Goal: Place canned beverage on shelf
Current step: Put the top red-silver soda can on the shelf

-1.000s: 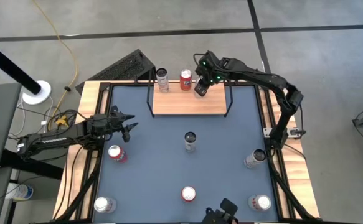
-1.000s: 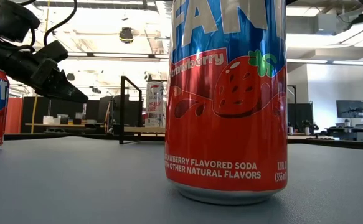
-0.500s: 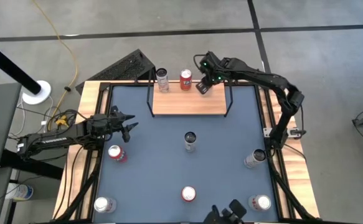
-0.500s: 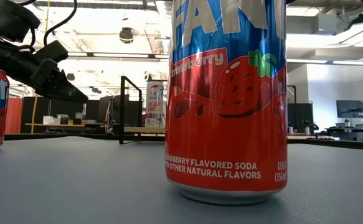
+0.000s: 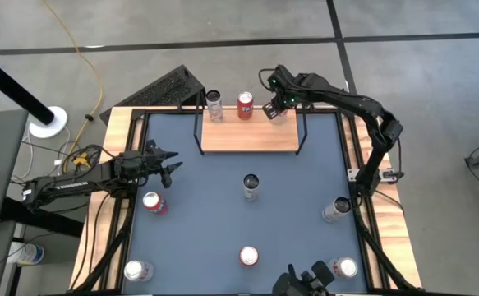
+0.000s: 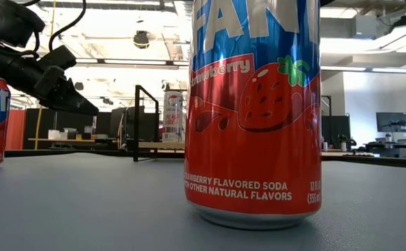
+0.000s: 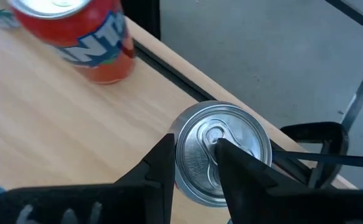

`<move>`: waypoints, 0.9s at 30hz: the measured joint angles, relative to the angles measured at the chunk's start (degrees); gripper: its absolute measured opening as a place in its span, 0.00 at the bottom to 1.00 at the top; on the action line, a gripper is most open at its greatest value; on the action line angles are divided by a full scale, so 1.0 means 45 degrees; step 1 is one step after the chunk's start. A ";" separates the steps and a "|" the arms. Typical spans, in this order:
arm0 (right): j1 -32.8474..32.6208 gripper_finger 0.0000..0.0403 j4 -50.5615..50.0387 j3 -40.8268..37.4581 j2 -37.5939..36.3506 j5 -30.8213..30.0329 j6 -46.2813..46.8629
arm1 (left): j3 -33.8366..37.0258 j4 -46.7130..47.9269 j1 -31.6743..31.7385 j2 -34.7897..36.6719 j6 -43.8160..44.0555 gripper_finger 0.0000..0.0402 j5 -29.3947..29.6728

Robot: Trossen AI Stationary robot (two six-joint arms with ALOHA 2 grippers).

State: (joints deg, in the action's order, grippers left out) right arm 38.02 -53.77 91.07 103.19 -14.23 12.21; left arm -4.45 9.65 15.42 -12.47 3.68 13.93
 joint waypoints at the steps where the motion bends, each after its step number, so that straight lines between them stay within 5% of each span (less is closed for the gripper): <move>1: 0.0033 0.30 -0.0008 0.0000 0.0002 -0.0018 -0.0009 | 0.0000 0.0005 0.0000 0.0000 0.0004 0.46 0.0000; 27: 0.0501 0.28 0.0027 -0.0024 0.0008 -0.0196 -0.0471 | 0.0005 0.0000 0.0000 0.0000 0.0001 0.46 -0.0005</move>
State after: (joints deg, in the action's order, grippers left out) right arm 40.27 -53.64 90.96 103.22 -15.11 10.09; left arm -4.43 9.65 15.42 -12.47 3.69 13.91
